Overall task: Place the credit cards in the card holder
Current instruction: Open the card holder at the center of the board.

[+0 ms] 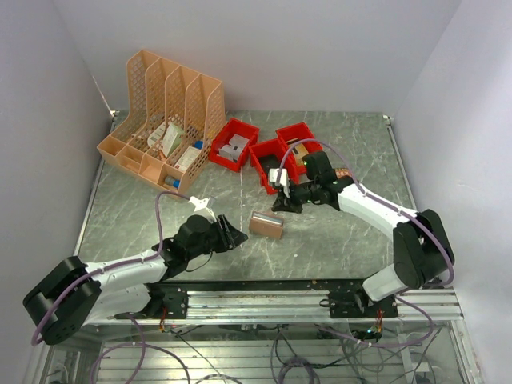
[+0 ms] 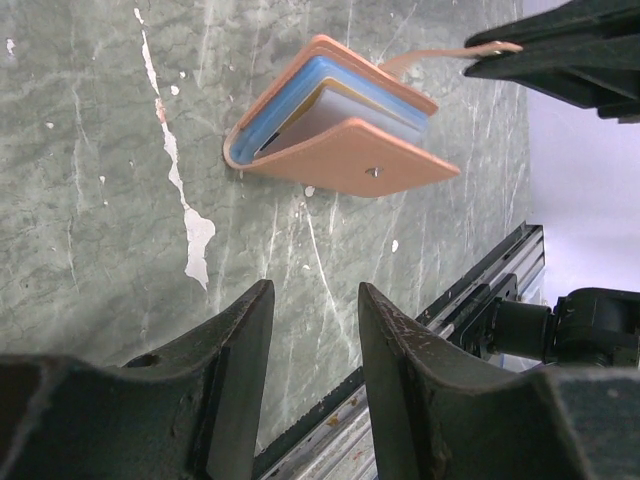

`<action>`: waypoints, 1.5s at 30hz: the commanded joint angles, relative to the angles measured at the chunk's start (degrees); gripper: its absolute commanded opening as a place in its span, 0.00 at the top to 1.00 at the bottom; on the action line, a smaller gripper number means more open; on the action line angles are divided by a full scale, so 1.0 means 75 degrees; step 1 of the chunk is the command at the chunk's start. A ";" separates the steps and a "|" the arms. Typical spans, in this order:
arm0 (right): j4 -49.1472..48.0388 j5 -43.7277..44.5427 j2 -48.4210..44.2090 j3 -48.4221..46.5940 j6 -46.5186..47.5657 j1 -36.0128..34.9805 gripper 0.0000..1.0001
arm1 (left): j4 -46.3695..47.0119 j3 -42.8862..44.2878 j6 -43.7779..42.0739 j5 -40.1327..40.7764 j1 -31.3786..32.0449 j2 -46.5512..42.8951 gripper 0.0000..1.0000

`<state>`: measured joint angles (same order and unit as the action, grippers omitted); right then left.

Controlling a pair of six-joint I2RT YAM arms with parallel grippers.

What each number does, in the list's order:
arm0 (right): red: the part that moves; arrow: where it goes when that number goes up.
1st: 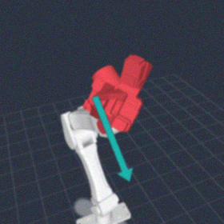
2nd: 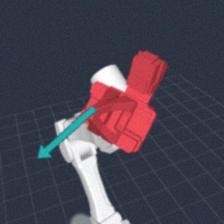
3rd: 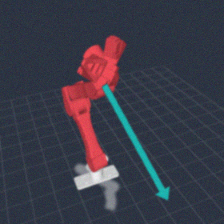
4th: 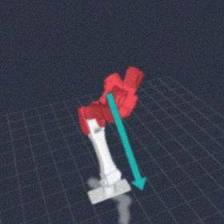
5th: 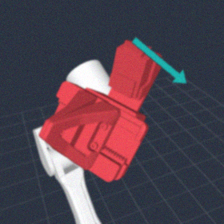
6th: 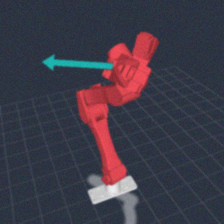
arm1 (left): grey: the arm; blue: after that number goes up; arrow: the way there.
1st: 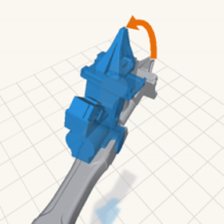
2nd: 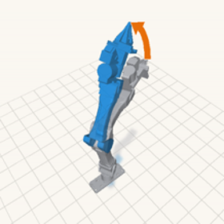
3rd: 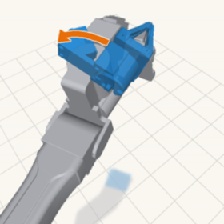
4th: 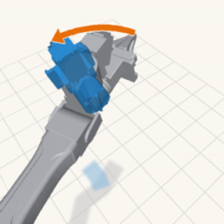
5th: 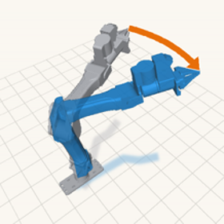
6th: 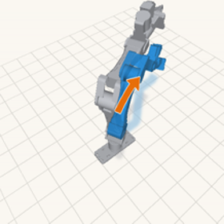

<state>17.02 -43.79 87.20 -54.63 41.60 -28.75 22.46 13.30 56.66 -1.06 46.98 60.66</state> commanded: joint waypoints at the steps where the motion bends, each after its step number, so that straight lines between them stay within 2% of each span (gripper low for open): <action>1: 0.0608 -0.0925 -0.0448 -0.0079 0.0480 0.0025 1.00 | 0.0296 0.0183 0.0030 0.0170 0.0014 -0.0007 0.49; 7: 0.0933 -0.1320 -0.0421 -0.0155 0.0738 0.0029 1.00 | 0.0152 0.0179 0.0026 0.0263 0.0018 -0.0160 0.48; 12: 0.0591 -0.0769 -0.0351 -0.0111 0.0375 0.0025 1.00 | 0.0198 0.0116 0.0058 0.0237 0.0016 -0.0184 0.48; 24: 0.0701 -0.0399 -0.0191 -0.0147 0.0417 0.0031 1.00 | 0.0721 0.0198 0.0005 -0.0076 0.0021 0.0437 0.51; 27: 0.0714 0.0083 -0.0059 -0.0169 0.0372 0.0027 1.00 | 0.0777 0.0269 -0.0036 -0.0154 0.0022 0.0656 0.52; 34: 0.1265 0.2456 0.0800 -0.0694 0.0355 0.0634 1.00 | 0.0527 0.0342 -0.0088 -0.0058 0.0027 0.0634 0.52; 40: 0.2398 0.2942 0.1273 -0.0964 0.0497 0.1040 1.00 | 0.0299 0.0446 -0.0186 -0.0039 0.0025 0.0543 0.51; 42: 0.2385 0.2779 0.0933 -0.0921 0.0321 0.1168 0.90 | 0.0283 0.0551 -0.0224 -0.0125 0.0029 0.0580 0.52; 45: 0.2184 0.2393 0.0278 -0.1004 0.0111 0.1420 0.71 | 0.0407 0.0681 -0.0227 -0.0265 0.0028 0.0649 0.54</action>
<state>32.47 -24.27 95.46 -60.95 43.94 -19.92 23.81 15.66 56.31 -1.69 46.98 65.41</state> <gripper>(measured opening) 0.190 0.481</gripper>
